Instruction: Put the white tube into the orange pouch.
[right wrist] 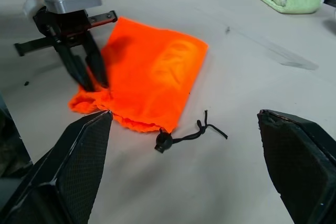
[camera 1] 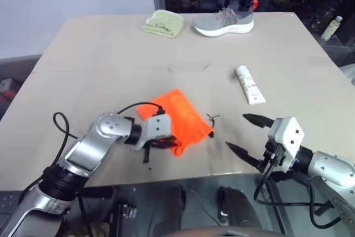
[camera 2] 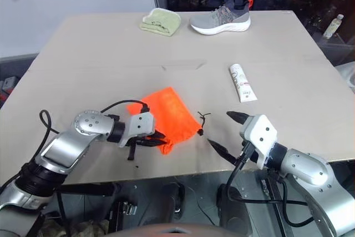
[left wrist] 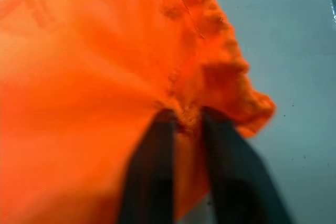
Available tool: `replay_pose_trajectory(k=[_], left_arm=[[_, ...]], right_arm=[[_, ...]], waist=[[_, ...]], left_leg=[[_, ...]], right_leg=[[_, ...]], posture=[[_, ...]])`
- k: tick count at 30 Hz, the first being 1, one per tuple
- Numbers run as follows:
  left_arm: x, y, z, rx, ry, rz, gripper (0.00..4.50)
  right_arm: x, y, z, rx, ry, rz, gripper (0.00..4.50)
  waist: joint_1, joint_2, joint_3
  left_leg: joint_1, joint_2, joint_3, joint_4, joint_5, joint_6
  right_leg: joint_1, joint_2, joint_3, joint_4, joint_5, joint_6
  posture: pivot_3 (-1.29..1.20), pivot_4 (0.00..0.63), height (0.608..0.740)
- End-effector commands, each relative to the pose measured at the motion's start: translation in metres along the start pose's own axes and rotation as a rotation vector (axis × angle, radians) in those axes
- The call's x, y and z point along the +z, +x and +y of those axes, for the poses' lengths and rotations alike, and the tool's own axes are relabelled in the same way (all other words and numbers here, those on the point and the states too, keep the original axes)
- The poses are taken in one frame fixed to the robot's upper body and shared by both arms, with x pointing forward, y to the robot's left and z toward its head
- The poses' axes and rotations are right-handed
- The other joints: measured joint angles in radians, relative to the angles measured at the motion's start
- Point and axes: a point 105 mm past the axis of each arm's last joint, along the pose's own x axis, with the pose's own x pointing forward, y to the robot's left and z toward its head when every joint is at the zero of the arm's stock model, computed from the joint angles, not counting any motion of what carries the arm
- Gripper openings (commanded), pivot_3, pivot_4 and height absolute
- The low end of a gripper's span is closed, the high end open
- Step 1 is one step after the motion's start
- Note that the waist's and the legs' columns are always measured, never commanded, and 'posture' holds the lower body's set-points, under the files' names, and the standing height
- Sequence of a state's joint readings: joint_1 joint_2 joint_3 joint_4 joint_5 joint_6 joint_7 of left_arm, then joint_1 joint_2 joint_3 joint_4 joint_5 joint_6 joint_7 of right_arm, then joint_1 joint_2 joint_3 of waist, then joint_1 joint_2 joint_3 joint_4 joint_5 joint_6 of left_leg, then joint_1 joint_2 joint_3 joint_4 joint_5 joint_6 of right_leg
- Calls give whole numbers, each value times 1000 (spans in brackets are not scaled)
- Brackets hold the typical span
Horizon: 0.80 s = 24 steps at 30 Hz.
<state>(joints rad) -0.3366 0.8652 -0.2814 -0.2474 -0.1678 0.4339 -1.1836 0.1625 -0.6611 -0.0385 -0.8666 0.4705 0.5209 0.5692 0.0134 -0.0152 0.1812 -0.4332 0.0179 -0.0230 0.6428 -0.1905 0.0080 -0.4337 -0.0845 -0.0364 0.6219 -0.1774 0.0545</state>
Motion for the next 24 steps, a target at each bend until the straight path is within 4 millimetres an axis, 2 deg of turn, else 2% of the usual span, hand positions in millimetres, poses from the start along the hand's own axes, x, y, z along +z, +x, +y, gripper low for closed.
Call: replay_pose_trajectory(k=[1,5,7,12,18,20,22,24], left_arm=[[25,-15,11,47,-56,-121,17],[54,-38,18,50,-82,-252,17],[60,-41,26,54,-102,-278,17],[63,-40,30,56,-165,-342,17],[65,-46,31,35,-356,-468,17],[61,-51,34,41,-403,-485,17],[58,-58,42,56,-467,-519,17],[56,-62,48,70,-508,-544,17]], right_arm=[[12,-1,3,-3,-43,-45,4500],[14,0,2,-7,-43,-53,4500],[15,1,0,-9,-43,-58,4500],[17,3,-3,-16,-43,-68,4500],[14,4,-8,-46,-4,-55,4500],[5,2,-17,-122,-21,26,4500],[-3,0,-34,-237,-56,97,4500],[-7,1,-42,-265,-13,124,4500]], waist=[[0,0,0],[1,0,0],[1,0,0],[-1,0,0],[0,-1,0],[0,-1,0],[0,-1,0],[-1,-1,0]], left_leg=[[0,0,0,0,0,0],[0,0,-1,0,0,0],[0,0,-1,0,0,0],[0,-4,-1,0,2,4],[0,-4,-2,0,3,4],[0,-4,-2,0,3,4],[0,-4,-2,1,3,4],[0,-4,-1,1,3,4]], right_leg=[[0,0,0,0,0,0],[0,0,-1,0,0,0],[0,0,-1,0,0,0],[1,0,-1,0,0,0],[1,1,-1,0,0,0],[1,1,-1,0,0,0],[1,1,0,0,0,0],[1,1,0,0,0,0]], posture=[[0,150,740],[0,150,740],[0,150,740],[0,150,740],[0,150,740],[0,150,740],[0,150,740],[0,150,740]])
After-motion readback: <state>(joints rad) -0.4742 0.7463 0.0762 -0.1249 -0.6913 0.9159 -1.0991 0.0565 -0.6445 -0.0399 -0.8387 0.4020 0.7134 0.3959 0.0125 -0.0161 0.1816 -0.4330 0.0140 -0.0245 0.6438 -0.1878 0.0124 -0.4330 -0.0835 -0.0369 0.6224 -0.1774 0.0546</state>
